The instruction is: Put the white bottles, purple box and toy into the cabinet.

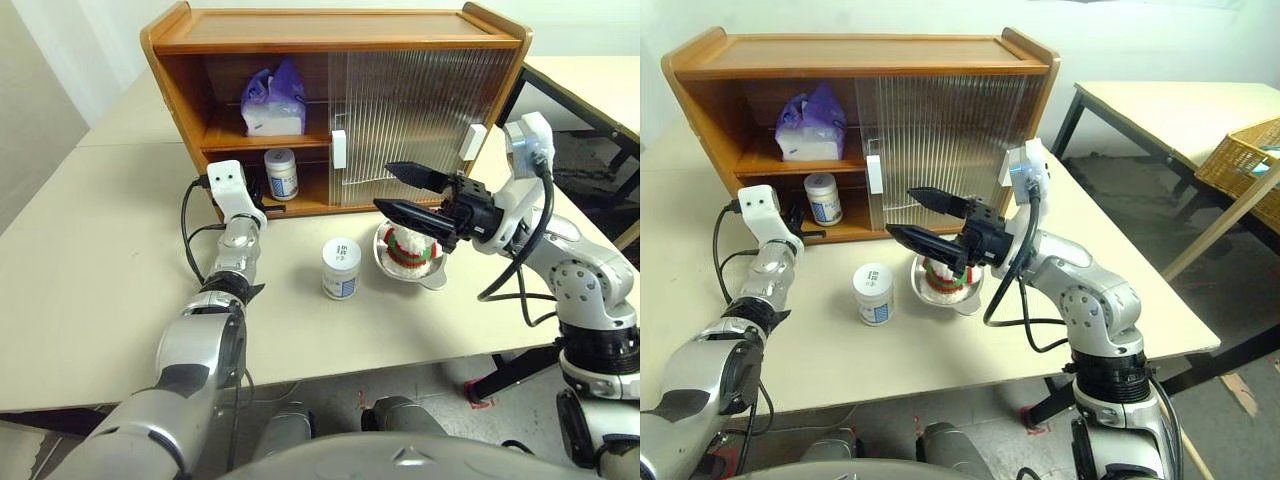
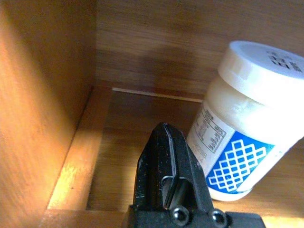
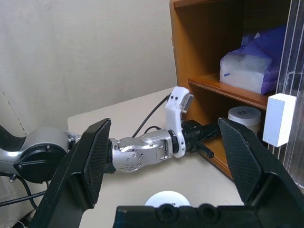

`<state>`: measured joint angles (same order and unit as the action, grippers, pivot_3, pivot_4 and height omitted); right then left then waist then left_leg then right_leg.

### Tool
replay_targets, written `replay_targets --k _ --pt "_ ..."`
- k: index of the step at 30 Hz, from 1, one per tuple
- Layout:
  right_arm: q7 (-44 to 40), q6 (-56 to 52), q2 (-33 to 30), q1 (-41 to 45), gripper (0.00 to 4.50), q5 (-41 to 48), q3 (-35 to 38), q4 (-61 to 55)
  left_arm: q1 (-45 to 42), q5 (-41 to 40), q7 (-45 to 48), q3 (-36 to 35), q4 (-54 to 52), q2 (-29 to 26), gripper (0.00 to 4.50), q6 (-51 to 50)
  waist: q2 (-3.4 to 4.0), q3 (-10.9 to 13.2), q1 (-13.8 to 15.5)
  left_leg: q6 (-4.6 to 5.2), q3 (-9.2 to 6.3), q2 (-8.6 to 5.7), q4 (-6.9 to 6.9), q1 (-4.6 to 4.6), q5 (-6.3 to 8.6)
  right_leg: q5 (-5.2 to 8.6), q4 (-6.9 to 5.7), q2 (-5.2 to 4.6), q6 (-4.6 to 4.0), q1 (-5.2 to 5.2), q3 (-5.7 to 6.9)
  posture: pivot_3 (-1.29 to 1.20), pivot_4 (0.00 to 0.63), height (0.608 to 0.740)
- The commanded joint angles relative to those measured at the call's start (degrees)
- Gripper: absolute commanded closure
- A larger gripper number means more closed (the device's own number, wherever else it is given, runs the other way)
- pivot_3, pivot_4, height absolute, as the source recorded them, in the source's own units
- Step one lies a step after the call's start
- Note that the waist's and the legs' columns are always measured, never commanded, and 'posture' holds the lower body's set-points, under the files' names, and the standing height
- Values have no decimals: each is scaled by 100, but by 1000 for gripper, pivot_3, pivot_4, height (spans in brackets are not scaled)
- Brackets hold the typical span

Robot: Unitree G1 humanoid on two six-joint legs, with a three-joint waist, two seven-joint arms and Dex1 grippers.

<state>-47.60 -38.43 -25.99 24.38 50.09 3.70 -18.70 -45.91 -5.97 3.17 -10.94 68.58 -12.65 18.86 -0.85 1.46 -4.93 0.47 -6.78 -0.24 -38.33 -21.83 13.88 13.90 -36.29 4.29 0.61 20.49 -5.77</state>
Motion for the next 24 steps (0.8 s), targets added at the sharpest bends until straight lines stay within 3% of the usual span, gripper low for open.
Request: replay_targets --k 1,24 --pt "59 -65 -60 -17 0 100 101 -128 -181 96 100 32 205 68 4474 -44 0 0 -29 0 -1 -3 -3 -1 0 0 0 -1 0 -1 -1 -209 5 740" --pt "272 -82 -174 -118 0 256 120 -287 -428 161 490 -14 376 213 4474 -84 -1 0 -308 4 -6 -25 -3 -17 5 11 10 -14 17 6 -6 -231 7 740"
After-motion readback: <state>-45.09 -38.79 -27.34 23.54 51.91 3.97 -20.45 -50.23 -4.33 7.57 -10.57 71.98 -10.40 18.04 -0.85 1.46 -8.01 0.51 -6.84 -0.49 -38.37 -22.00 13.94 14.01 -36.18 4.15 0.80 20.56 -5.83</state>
